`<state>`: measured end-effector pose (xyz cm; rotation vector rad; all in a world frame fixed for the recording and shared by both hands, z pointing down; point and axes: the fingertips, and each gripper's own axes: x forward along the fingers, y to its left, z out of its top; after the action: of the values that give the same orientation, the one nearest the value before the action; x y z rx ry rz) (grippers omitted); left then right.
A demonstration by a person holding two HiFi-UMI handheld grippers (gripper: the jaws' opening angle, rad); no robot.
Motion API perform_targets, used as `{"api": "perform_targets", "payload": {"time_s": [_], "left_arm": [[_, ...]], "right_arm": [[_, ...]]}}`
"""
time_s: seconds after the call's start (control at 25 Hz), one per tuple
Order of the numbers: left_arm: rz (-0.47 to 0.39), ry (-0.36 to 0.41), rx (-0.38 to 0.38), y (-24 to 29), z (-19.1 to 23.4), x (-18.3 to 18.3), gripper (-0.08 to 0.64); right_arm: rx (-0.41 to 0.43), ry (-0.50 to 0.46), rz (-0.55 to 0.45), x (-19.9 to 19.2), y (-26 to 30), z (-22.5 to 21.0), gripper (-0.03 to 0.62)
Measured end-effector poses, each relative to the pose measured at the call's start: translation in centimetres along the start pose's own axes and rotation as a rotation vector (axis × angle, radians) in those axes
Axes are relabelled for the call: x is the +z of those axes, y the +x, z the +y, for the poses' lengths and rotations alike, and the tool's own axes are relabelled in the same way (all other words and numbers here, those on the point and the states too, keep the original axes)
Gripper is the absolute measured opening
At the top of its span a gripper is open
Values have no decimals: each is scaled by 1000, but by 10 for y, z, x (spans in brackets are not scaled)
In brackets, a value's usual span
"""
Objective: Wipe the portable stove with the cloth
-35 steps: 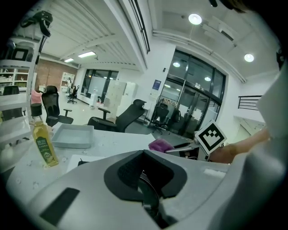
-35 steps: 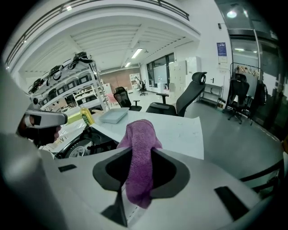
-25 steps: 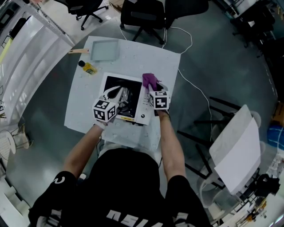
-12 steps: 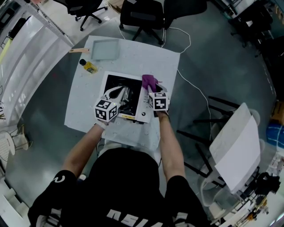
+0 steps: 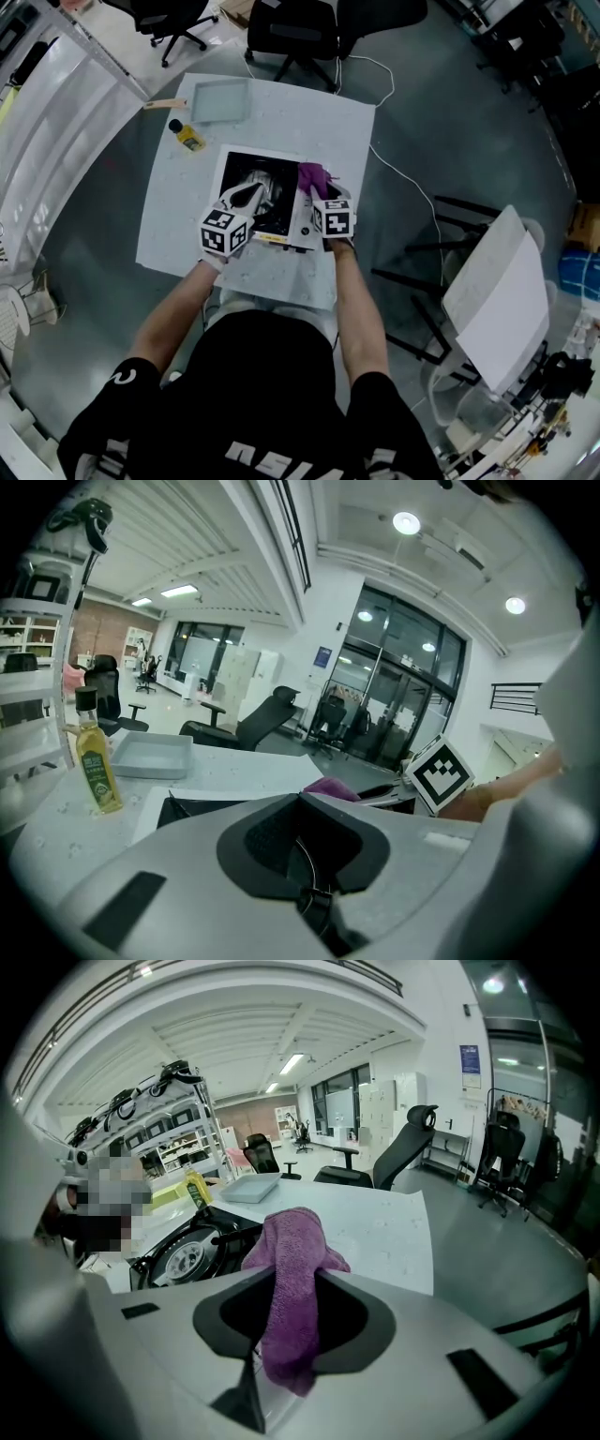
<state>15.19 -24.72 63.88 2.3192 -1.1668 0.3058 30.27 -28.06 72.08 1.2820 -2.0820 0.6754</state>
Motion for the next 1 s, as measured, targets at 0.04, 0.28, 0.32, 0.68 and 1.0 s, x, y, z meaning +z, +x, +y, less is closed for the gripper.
{"api": "perform_targets", "payload": {"time_s": [0.04, 0.28, 0.32, 0.68, 1.0], "left_arm": [[1, 1, -4, -2, -1, -1, -2], [6, 7, -32, -13, -5, -9, -2], [8, 8, -38, -15, -6, -10, -2], [27, 32, -85, -37, -10, -22, -2], [36, 49, -124, -54, -16, -31, -2]], "right_arm": [[0, 2, 4, -4, -2, 2, 104], [-19, 16, 16, -24, -13, 13, 105], [-24, 19, 15, -26, -16, 15, 104], [-64, 52, 17, -53, -36, 34, 106], [-107, 80, 12, -73, -56, 49, 106]]}}
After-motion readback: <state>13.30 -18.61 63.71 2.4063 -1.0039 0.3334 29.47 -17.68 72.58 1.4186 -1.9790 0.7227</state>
